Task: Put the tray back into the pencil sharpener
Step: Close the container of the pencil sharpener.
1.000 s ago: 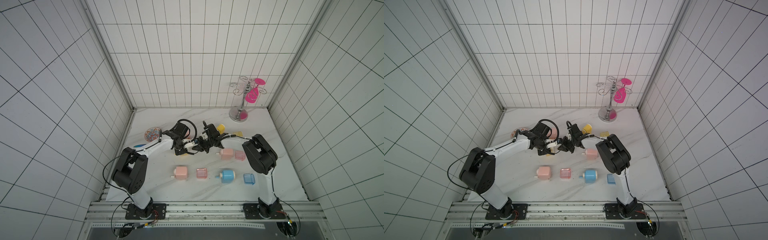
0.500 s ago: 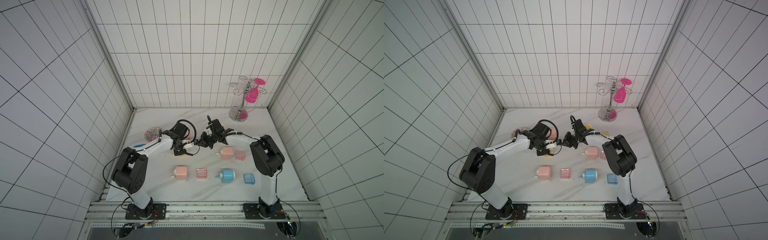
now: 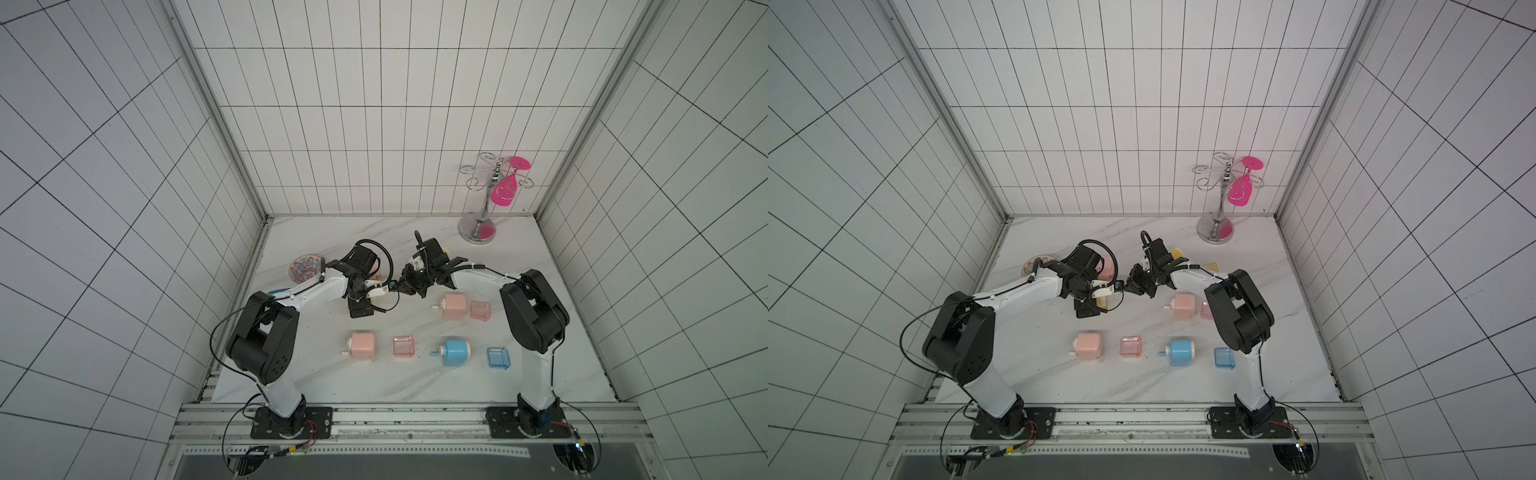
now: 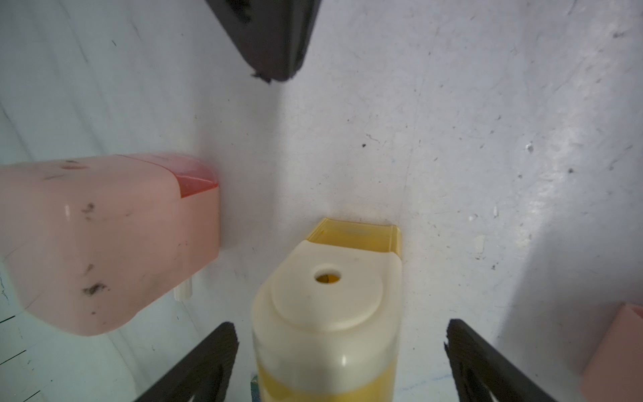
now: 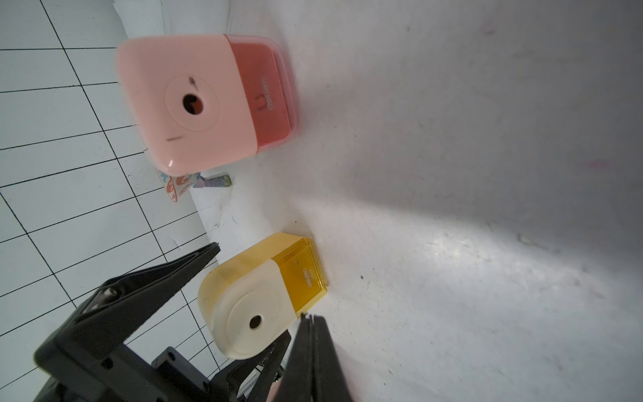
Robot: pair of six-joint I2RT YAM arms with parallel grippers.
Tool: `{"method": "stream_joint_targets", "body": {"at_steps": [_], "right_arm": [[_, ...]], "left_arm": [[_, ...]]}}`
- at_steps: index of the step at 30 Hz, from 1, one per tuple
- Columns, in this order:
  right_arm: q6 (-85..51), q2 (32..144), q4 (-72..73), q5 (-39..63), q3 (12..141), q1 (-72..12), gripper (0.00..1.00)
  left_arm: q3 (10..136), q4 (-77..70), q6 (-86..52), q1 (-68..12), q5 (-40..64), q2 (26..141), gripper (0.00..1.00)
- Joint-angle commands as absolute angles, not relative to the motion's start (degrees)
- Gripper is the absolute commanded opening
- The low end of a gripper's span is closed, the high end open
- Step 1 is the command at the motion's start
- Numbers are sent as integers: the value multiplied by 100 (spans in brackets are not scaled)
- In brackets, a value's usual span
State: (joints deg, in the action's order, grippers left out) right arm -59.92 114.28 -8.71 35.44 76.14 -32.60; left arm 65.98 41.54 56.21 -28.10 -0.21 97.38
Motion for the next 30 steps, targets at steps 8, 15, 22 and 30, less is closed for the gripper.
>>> {"method": "stream_joint_targets", "body": {"at_steps": [8, 15, 22, 30], "right_arm": [[-5943, 11358, -1044, 3488, 7539, -3225, 6], [-5724, 11170, -1546, 3265, 7652, -3230, 15], [-5096, 10732, -2826, 2517, 8031, -3365, 21], [-4435, 10159, -4596, 1122, 8592, -3846, 26]], "left_arm": [[6474, 3762, 5557, -2834, -84, 9036, 97], [6405, 3595, 5164, -2729, -83, 8040, 97], [6376, 3617, 3958, -2698, -117, 6769, 85], [6466, 4128, 803, -2689, -214, 5675, 70]]}}
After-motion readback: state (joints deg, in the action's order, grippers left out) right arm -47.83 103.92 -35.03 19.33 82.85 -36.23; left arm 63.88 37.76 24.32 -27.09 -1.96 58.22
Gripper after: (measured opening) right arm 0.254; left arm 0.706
